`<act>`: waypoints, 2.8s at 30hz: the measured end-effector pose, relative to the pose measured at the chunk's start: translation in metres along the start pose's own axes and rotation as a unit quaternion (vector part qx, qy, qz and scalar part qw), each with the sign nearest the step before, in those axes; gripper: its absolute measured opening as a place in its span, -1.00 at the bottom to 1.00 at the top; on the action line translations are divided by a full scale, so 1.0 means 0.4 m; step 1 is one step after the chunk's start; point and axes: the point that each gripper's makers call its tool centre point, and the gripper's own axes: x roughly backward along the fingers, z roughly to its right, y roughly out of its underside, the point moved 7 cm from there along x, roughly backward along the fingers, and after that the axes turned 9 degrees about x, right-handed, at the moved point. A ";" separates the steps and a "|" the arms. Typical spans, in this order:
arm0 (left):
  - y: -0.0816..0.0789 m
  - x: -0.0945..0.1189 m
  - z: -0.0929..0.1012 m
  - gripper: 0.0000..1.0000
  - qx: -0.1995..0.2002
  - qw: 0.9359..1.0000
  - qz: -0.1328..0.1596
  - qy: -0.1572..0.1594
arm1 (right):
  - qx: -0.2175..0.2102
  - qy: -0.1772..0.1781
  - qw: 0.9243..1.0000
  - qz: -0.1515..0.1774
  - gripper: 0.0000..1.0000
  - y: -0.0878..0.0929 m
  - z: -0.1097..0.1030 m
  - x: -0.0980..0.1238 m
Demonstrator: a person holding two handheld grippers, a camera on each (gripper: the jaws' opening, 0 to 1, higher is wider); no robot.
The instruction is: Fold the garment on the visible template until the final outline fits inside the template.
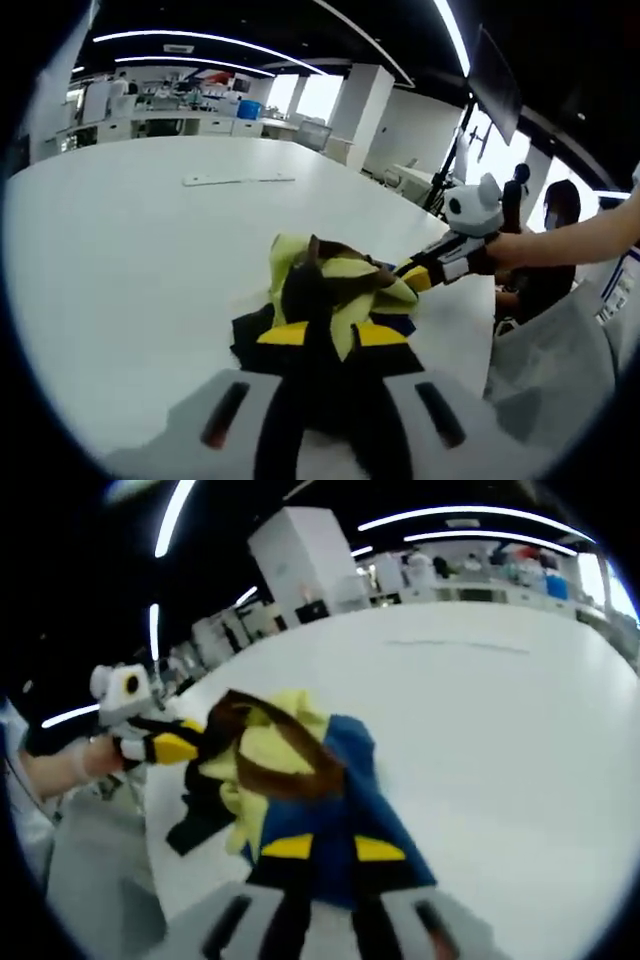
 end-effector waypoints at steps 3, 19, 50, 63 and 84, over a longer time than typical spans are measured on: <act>0.001 -0.001 0.000 -0.74 0.000 1.000 -0.001 -0.001 | 0.006 0.001 1.000 -0.001 -0.70 -0.001 0.000 0.000; 0.011 -0.007 -0.013 -0.95 0.007 1.000 -0.008 -0.010 | -0.020 -0.015 1.000 -0.005 -0.92 0.014 -0.001 -0.009; -0.128 0.127 -0.031 -1.00 -0.006 0.999 0.044 -0.001 | -0.042 -0.014 0.982 0.184 -1.00 -0.208 -0.053 0.201; -0.232 0.169 -0.033 -1.00 -0.016 0.996 0.088 0.007 | -0.018 -0.024 0.972 0.232 -1.00 -0.319 -0.089 0.247; -0.489 0.182 -0.084 -1.00 -0.028 0.992 0.123 0.027 | 0.025 -0.035 0.961 0.272 -1.00 -0.522 -0.032 0.271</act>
